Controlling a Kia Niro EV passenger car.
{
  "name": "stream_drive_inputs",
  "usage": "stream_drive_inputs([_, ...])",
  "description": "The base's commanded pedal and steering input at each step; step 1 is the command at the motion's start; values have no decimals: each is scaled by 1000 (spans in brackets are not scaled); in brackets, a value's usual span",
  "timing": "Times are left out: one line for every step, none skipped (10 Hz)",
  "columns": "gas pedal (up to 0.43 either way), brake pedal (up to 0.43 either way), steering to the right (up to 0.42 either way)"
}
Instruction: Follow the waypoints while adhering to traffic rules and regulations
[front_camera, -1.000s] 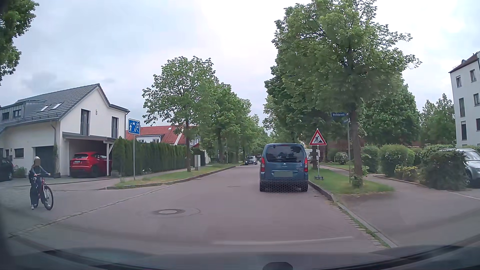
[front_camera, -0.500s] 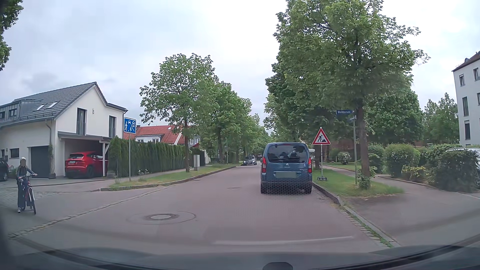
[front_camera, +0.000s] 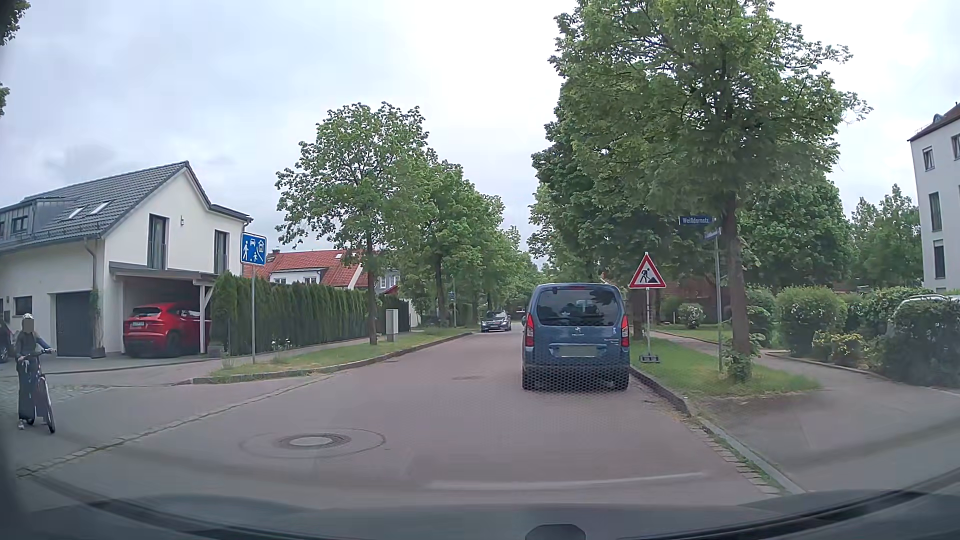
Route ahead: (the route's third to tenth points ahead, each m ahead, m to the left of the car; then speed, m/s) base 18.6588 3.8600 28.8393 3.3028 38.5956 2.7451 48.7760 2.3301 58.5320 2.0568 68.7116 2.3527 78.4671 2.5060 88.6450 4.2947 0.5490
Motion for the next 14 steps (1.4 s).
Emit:
stream_drive_inputs([0, 226, -8])
stream_drive_inputs([0, 226, -8])
stream_drive_inputs([0, 232, -8])
stream_drive_inputs([0, 244, -8])
stream_drive_inputs([0, 250, -8])
stream_drive_inputs([0, 256, -8])
stream_drive_inputs([0, 256, -8])
stream_drive_inputs([0, 256, -6])
stream_drive_inputs([0, 256, -6])
stream_drive_inputs([0, 256, -6])
stream_drive_inputs([0, 256, -6])
stream_drive_inputs([0, 256, -4])
stream_drive_inputs([0, 256, -3])
stream_drive_inputs([0, 256, -3])
